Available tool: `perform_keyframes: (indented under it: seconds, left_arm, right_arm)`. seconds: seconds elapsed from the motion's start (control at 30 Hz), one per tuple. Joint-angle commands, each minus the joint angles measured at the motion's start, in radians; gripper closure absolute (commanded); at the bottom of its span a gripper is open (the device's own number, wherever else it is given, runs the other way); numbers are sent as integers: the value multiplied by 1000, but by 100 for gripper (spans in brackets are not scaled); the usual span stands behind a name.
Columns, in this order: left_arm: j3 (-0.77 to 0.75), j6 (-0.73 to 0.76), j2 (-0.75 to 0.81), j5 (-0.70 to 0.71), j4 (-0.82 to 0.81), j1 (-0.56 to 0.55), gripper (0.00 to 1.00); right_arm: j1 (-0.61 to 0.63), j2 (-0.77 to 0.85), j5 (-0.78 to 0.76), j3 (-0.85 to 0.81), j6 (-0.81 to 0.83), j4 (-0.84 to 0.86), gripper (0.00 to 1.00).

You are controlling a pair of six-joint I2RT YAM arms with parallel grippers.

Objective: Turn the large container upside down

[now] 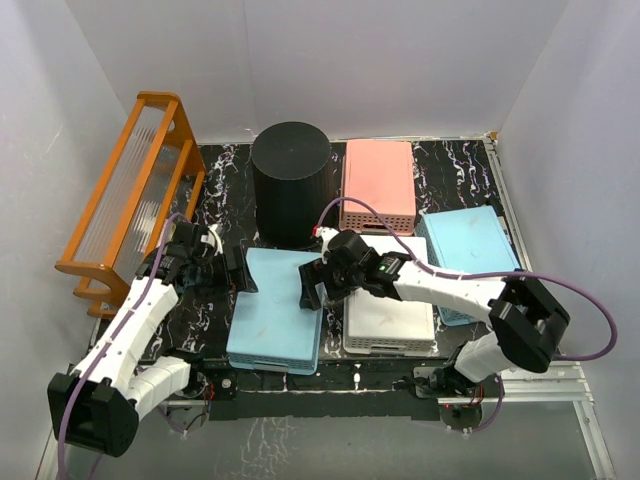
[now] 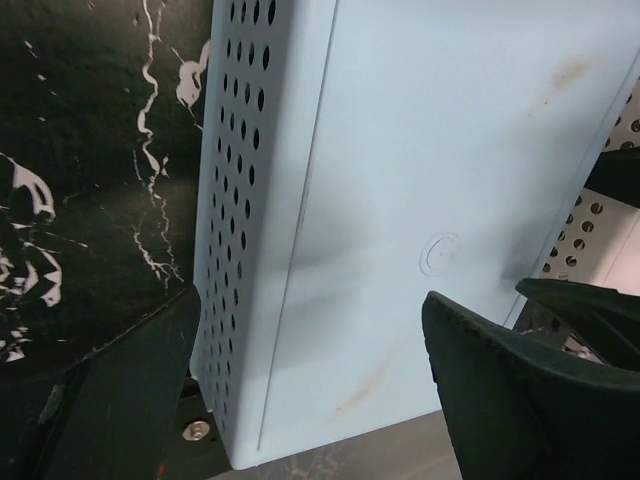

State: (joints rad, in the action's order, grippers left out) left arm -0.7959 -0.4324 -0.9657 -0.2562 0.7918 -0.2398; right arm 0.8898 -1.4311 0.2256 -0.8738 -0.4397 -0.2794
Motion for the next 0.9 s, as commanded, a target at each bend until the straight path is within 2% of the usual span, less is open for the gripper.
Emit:
perform_keyframes:
  seconds: [0.0,0.13,0.2,0.37,0.5,0.67,0.87]
  left_arm:
    - [47,-102,-29,-83,-58,-3,9]
    - [48,-152,-71,-74,-102,-3,9]
    - [56,-191,-68,-97,-174,-3,7]
    - [99,-235,-169,-183,-361,-3,4]
    - [62,-231,-247,-202,-430,-1,4]
    - [-149,-116,-274,-92,-317,16,1]
    - [-361,7,-298,74,-144,37,1]
  right_arm:
    - [2,-42,-102,-38,-67,52,3]
    - [3,-89,-175,-44,-91,65,2]
    - [3,-113,-193,-55,-95,83,2]
    - [3,-184,-212,-103,-98,134,2]
    - [3,-227,-172,-152,-99,179,2]
    - [3,-230,-127,-208,-80,222,2]
    - [-13,-151,-405,-329,19,30,2]
